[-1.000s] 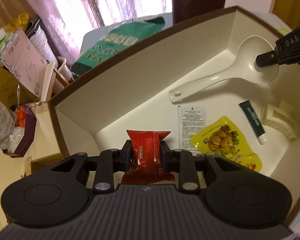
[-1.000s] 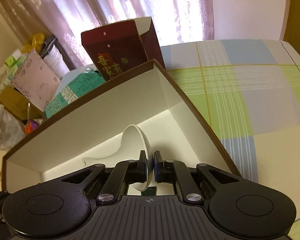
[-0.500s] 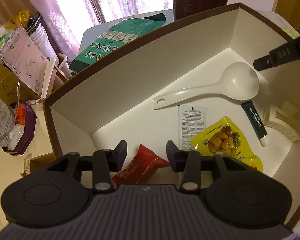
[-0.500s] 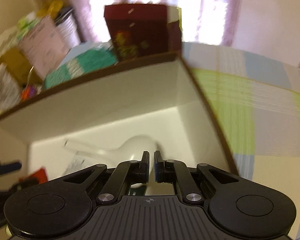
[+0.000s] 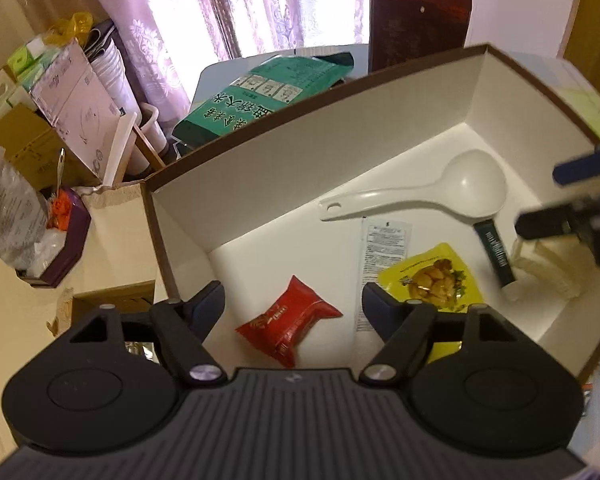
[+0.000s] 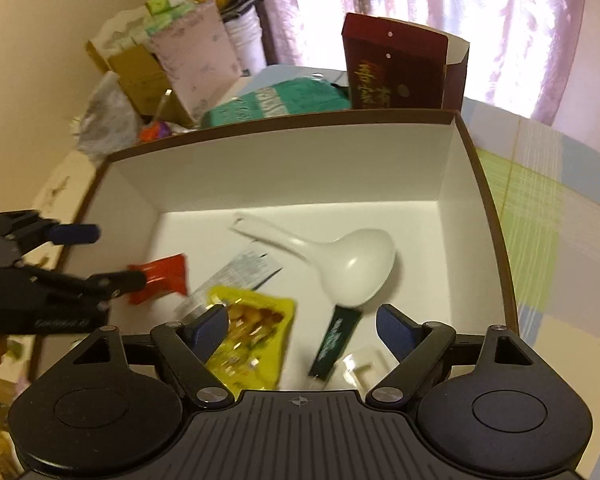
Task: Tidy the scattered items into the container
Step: 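Open both grippers to drop the candy packet and spoon into the box, then move both grippers back toward the remaining items beside the box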
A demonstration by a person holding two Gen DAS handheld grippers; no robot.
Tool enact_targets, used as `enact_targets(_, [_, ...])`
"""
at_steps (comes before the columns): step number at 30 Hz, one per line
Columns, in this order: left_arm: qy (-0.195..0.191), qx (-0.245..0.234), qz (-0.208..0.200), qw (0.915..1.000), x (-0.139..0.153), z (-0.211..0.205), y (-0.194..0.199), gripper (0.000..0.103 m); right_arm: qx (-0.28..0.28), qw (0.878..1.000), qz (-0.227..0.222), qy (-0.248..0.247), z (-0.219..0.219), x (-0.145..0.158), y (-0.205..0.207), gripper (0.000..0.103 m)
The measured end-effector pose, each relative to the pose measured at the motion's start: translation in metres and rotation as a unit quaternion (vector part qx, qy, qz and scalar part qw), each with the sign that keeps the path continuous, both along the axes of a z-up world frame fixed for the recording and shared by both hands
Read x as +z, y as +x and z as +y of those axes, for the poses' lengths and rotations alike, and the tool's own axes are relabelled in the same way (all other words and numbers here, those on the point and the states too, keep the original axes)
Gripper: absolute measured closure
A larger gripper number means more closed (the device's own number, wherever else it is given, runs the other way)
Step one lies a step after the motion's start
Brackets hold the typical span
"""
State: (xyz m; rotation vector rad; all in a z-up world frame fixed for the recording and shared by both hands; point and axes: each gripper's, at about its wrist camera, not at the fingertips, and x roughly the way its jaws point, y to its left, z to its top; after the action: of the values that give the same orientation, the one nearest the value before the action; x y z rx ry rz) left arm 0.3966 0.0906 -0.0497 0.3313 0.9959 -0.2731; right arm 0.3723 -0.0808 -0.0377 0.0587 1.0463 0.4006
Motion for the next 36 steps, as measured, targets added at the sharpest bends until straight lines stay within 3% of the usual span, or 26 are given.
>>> enact_targets(7, [-0.002, 0.020, -0.005, 0.9998, 0.013, 0.000, -0.018, 0.025, 0.006, 1.000, -0.027, -0.002, -0.003, 0.019, -0.034, 0.016])
enact_targets(8, [-0.004, 0.022, -0.006, 0.9997, 0.015, -0.001, -0.022, 0.025, 0.005, 0.999, -0.032, -0.001, -0.003, 0.021, -0.038, 0.014])
enact_targets(9, [-0.006, 0.023, -0.008, 0.9997, 0.017, -0.001, -0.026, 0.023, 0.003, 0.999, -0.037, -0.003, -0.003, 0.023, -0.043, 0.001])
enact_targets(10, [-0.009, 0.025, -0.009, 0.9996, 0.020, -0.001, -0.030, 0.022, -0.001, 0.999, -0.049, -0.008, -0.003, 0.025, -0.050, 0.000])
enact_targets(15, [-0.019, 0.029, -0.023, 0.9991, 0.034, -0.004, -0.052, 0.015, 0.000, 0.997, -0.074, -0.010, -0.004, 0.034, -0.069, 0.000])
enact_targets(25, [-0.023, 0.042, -0.043, 0.9979, 0.057, -0.008, -0.094, 0.009, -0.016, 0.994, -0.101, -0.025, -0.007, 0.046, -0.105, 0.000])
enact_targets(36, [-0.037, 0.048, -0.058, 0.9965, 0.073, -0.014, -0.140, 0.007, -0.046, 0.991, -0.122, -0.007, -0.031, 0.058, -0.148, 0.000])
